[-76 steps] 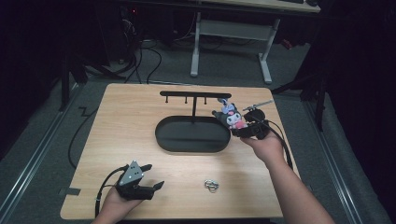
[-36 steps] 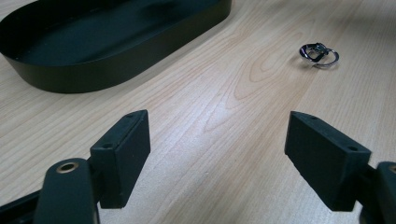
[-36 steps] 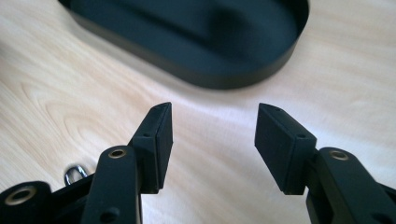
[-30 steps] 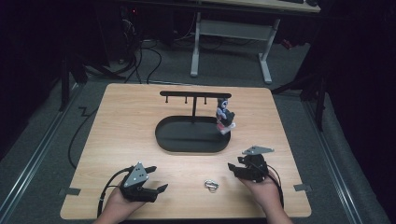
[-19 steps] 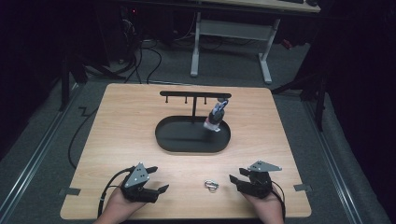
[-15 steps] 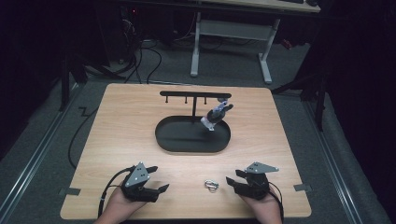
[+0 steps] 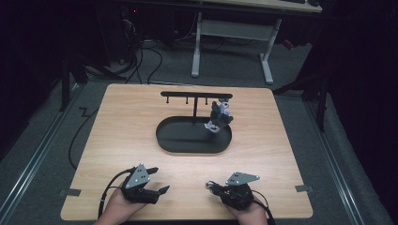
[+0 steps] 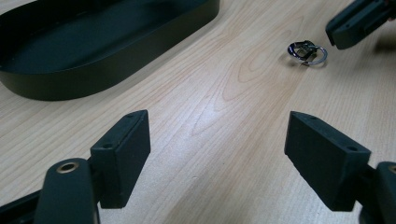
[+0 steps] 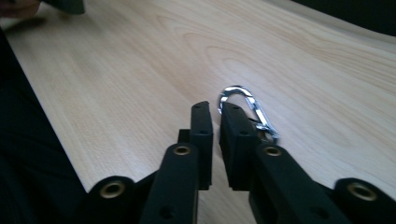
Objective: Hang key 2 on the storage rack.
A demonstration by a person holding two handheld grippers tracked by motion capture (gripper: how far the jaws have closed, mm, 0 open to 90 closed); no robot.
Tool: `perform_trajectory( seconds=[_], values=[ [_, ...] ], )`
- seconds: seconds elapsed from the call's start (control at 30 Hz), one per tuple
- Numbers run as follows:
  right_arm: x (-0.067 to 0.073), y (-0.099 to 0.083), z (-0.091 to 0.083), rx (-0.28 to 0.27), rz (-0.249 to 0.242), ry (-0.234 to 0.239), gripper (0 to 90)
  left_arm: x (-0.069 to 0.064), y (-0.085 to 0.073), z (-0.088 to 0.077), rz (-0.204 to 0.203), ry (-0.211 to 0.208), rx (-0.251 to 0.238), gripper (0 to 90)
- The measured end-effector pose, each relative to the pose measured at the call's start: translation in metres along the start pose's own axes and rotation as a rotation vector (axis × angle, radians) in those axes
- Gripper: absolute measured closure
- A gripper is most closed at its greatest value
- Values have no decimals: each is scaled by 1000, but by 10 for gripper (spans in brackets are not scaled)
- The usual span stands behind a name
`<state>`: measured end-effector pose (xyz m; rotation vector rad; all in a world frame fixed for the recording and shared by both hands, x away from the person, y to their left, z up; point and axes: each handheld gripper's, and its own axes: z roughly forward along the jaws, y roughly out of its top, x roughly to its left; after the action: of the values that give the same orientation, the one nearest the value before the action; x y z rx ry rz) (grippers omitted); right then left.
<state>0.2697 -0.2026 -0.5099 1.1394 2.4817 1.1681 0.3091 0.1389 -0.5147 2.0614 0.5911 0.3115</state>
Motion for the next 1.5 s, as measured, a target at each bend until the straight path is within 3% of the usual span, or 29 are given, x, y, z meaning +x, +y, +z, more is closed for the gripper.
perform_trajectory(
  seconds=[0.13, 0.23, 0.53, 0.73, 0.87, 0.97, 1.1, 1.3, 1.5],
  values=[
    [11, 3, 12, 41, -32, -16, 871, 0, 0, 0, 2, -1, 1, 232],
    [11, 2, 17, 71, -41, -48, 872, -1, 0, 0, 3, 0, 0, 233],
    [-7, -3, 11, 76, 13, -109, 871, -1, 0, 1, 6, -4, 6, 233],
    [-27, 0, 11, 63, 59, -143, 866, -1, 0, 3, 5, -5, 7, 233],
    [-32, 3, 11, 64, 60, -163, 849, 0, 0, 3, 4, -4, 11, 234],
    [-25, 4, 7, 30, 59, -134, 785, 0, -1, 2, 3, -2, 11, 234],
    [-7, 10, 9, 6, 30, -88, 573, 0, -1, 2, 5, -2, 15, 234],
    [6, 17, 25, 50, -37, -173, 508, 0, -2, 0, 5, -3, 13, 234],
    [9, 15, 32, 93, -78, -230, 538, 4, -2, -1, -8, -2, 8, 234]
  ],
)
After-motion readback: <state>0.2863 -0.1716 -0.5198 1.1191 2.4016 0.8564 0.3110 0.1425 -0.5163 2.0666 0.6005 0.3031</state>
